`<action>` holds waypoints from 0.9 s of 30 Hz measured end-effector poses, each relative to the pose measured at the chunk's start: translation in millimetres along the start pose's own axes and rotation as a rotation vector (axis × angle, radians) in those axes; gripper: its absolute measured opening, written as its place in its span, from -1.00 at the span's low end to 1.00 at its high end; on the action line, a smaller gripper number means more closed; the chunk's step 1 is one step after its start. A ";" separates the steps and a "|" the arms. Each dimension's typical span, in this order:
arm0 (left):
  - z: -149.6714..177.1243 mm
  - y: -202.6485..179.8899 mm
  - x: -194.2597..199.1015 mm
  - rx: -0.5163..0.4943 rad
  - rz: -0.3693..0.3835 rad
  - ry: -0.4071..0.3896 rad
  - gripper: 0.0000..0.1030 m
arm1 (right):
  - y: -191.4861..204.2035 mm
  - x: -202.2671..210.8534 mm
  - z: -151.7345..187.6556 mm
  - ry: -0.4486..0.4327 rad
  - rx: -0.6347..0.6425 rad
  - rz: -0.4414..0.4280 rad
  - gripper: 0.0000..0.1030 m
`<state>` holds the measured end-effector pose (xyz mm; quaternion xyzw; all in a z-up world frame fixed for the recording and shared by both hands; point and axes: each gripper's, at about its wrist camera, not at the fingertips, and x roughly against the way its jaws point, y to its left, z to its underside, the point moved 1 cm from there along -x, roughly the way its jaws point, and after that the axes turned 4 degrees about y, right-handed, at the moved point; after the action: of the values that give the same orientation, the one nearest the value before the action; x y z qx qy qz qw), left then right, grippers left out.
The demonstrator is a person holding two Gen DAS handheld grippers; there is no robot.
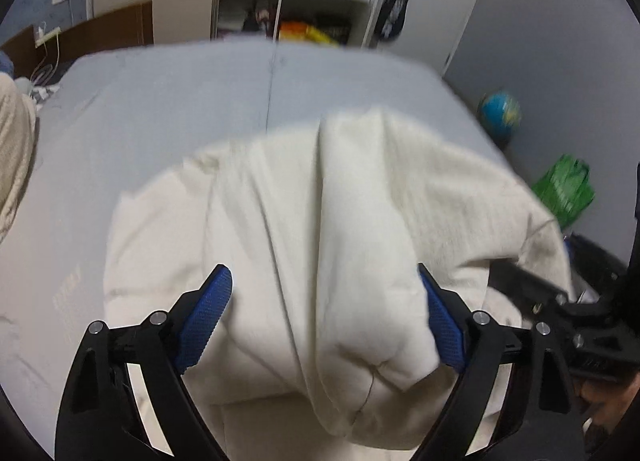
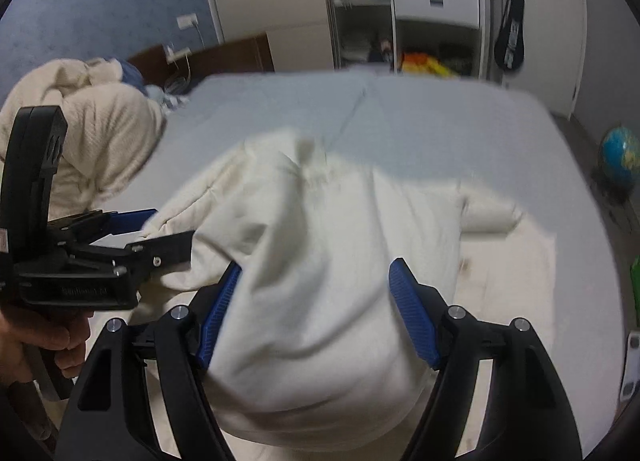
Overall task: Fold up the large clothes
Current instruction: 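Lay the lifted hem over the jacket body with the right gripper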
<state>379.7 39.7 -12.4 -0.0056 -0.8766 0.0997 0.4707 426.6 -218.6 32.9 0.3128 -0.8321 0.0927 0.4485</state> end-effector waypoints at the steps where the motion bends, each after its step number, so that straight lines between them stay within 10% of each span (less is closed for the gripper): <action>1: 6.3 2.3 -8.2 -0.002 -0.008 0.018 0.67 | -1.8 -6.7 6.3 0.018 -0.004 -0.004 0.37; 15: 60.3 21.4 -58.5 -0.040 -0.035 0.043 0.70 | 8.2 -51.9 76.2 0.028 0.169 0.061 0.39; 27: 54.8 7.5 8.9 -0.046 -0.001 -0.111 0.59 | 12.7 6.8 47.2 -0.121 0.151 0.078 0.41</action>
<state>328.9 38.6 -35.8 -0.0105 -0.9035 0.0797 0.4211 383.6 -232.1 12.6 0.3181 -0.8599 0.1537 0.3686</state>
